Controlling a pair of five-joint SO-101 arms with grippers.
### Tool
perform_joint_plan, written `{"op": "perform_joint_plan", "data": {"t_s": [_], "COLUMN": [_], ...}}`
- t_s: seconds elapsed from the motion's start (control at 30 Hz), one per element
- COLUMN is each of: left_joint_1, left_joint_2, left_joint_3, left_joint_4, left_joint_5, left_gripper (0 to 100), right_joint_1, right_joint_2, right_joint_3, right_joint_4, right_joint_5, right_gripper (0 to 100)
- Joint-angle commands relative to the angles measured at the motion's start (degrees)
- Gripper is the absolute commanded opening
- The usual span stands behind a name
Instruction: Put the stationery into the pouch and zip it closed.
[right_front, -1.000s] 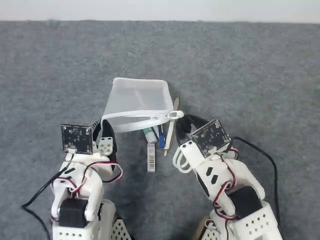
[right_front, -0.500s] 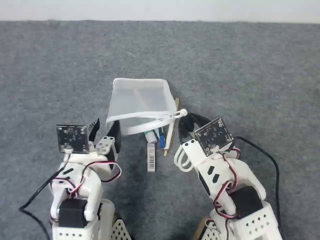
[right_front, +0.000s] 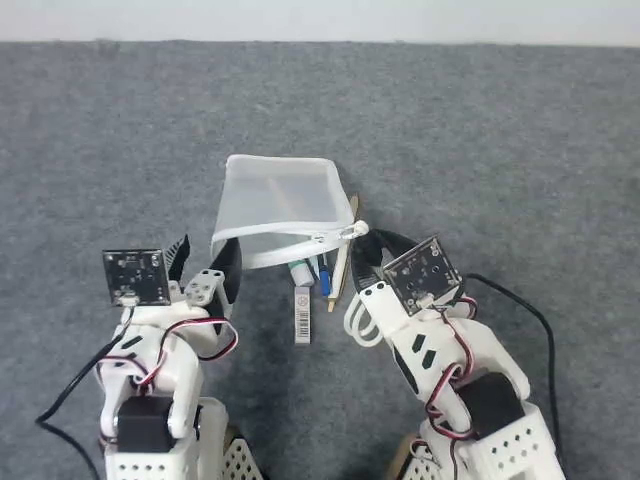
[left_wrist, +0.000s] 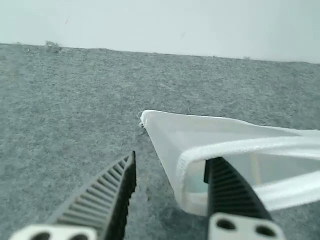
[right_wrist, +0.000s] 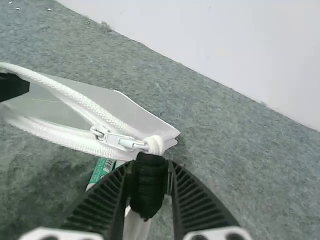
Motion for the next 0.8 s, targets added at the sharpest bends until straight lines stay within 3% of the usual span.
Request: {"op": "perform_joint_plan", "data": {"t_s": [0.0,0.27,0.4,0.57,0.77], "left_joint_1": [0.35,0.18,0.0,-0.09,-0.09], "left_joint_2": [1.67,30.24,39.65,39.3,34.37], "left_joint_3": [-0.75,-11.65,-17.19,-18.42,-17.27], "left_joint_4": [-2.55,-6.33,-6.33,-6.24,-5.36], "left_joint_5": [-0.62,-1.76,-0.44,-0.35,-0.53], "left_gripper": [21,21,13,1,1], "right_joint_1": [-0.48,-0.48,-0.48,-0.48,-0.75], "right_joint_2": [-1.71,-1.71,-1.36,-1.01,-1.01], "right_joint_3": [-0.7,-0.62,-0.62,-0.62,-0.7], "right_joint_4": [0.04,0.04,0.04,0.04,1.71], "right_joint_5": [-0.26,-0.26,-0.26,-0.26,-0.18], "right_gripper": [0.6,0.6,0.6,0.6,1.3]}}
